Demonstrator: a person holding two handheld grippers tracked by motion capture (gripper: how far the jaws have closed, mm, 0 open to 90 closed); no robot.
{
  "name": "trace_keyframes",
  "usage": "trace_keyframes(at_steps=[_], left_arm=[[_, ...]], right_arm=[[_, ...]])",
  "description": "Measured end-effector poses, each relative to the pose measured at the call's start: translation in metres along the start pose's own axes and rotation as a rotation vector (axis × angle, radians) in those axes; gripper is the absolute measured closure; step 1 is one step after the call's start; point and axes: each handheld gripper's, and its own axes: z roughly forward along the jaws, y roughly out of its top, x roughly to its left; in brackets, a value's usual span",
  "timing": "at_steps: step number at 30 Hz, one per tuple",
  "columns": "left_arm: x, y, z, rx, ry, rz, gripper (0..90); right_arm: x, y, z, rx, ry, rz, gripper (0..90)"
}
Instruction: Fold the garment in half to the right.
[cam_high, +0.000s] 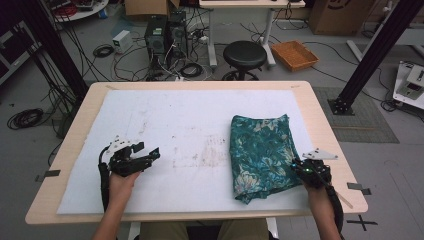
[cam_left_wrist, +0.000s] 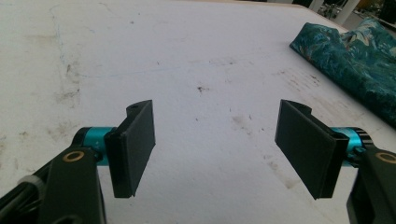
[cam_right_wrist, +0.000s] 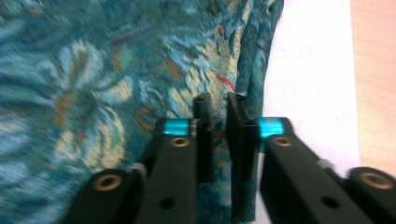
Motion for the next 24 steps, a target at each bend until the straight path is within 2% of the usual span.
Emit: trace_keyframes(at_steps=[2, 5, 6, 7, 9, 10, 12, 13, 14, 15, 16, 18, 20, 22, 24], left_arm=[[-0.001, 0.000, 0.001, -0.001, 0.002, 0.003, 28.7], [0.000, 0.000, 0.002, -0.001, 0.000, 0.006, 28.7], [0.000, 0.000, 0.002, -0.001, -0.001, 0.004, 28.7], [0.000, 0.000, 0.002, -0.001, -0.003, 0.003, 28.7], [0.001, 0.000, 0.002, -0.003, -0.004, 0.000, 28.7], [0.001, 0.000, 0.002, -0.003, -0.002, -0.002, 28.7], [0.001, 0.000, 0.002, -0.004, -0.004, -0.004, 28.7], [0.001, 0.000, 0.002, -0.003, -0.006, -0.003, 28.7], [0.001, 0.000, 0.002, -0.002, -0.007, -0.004, 28.7], [0.001, 0.000, 0.002, -0.001, -0.008, -0.001, 28.7], [0.001, 0.000, 0.002, 0.000, -0.008, -0.001, 28.7], [0.001, -0.001, 0.001, 0.002, -0.008, -0.003, 28.7], [0.003, -0.001, 0.001, 0.000, -0.005, -0.008, 28.7], [0.003, -0.001, 0.001, -0.001, -0.006, -0.009, 28.7], [0.003, -0.001, 0.001, 0.001, -0.007, -0.010, 28.7]], right_arm=[[-0.002, -0.004, -0.002, -0.005, -0.011, -0.016, 90.0], [-0.007, -0.008, -0.007, -0.004, -0.041, -0.001, 90.0], [-0.010, -0.009, -0.008, -0.006, -0.023, 0.019, 90.0], [-0.011, -0.010, -0.011, -0.031, -0.001, 0.033, 90.0], [-0.011, -0.010, -0.015, -0.082, 0.037, 0.073, 75.5], [-0.009, -0.009, -0.017, -0.099, 0.057, 0.091, 74.7], [-0.004, -0.007, -0.015, -0.081, 0.073, 0.073, 70.8], [-0.002, -0.007, -0.010, -0.050, 0.064, 0.053, 71.4], [0.001, -0.007, -0.006, -0.020, 0.036, 0.031, 73.4], [0.002, -0.007, -0.003, -0.009, 0.028, 0.028, 79.1], [0.002, -0.006, -0.003, -0.015, 0.035, 0.017, 90.0], [0.005, -0.003, -0.004, -0.015, 0.033, -0.007, 90.0], [0.006, -0.001, -0.010, -0.036, 0.008, -0.027, 90.0], [0.004, 0.001, -0.017, -0.062, -0.020, -0.020, 90.0], [-0.001, 0.002, -0.021, -0.061, -0.041, -0.009, 90.0]])
